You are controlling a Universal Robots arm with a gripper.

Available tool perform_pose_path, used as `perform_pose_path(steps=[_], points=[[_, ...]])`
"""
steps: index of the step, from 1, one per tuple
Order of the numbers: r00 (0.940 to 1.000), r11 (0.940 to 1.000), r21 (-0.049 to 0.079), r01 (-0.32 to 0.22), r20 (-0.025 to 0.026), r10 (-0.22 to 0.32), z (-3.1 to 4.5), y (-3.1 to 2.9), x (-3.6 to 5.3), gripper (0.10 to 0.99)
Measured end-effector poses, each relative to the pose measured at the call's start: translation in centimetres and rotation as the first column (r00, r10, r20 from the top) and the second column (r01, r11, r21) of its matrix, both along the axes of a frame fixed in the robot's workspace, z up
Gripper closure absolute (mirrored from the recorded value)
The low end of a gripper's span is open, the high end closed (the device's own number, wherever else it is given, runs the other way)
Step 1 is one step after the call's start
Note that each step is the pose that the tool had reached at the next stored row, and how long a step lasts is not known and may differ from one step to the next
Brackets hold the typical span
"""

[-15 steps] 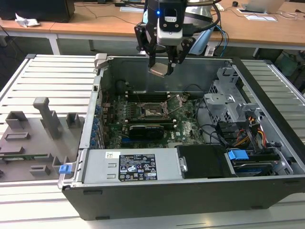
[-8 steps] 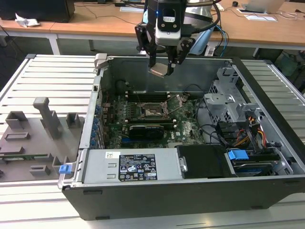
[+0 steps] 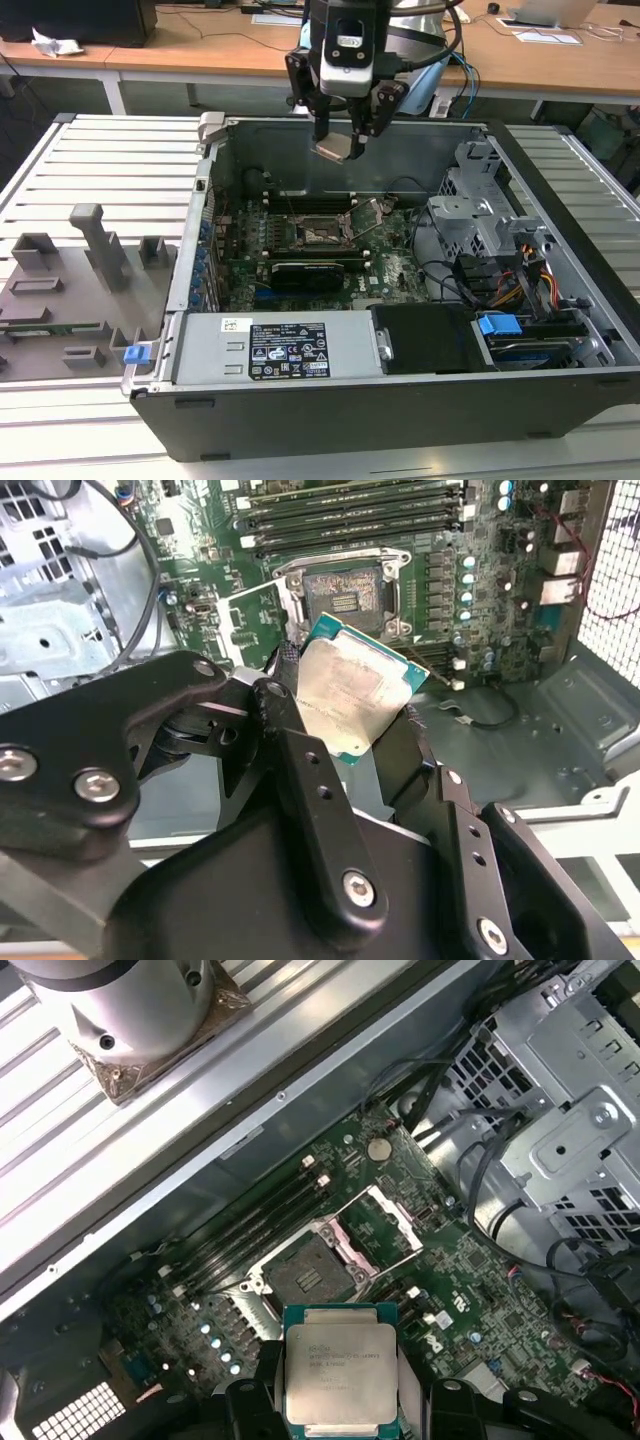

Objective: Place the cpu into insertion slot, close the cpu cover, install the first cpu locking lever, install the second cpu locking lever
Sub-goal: 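Place the cpu into insertion slot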

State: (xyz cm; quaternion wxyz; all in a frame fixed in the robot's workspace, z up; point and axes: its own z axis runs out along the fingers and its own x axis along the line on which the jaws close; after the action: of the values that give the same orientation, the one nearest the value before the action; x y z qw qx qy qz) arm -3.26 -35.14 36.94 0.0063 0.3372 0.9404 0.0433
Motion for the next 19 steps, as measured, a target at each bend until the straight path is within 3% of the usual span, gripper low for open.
perform_pose_path(steps=[6,13,19], points=[[0.9959,0.9959,-0.001,0.091,0.0,-0.091,-0.13,0.0,0.0,0.545],[0.9831,0.9831,-0.006,0.183,0.0007,-0.183,-0.27,0.0,0.0,0.545],[0.9679,0.9678,-0.013,0.251,0.0023,-0.251,-0.39,0.0,0.01,0.545]])
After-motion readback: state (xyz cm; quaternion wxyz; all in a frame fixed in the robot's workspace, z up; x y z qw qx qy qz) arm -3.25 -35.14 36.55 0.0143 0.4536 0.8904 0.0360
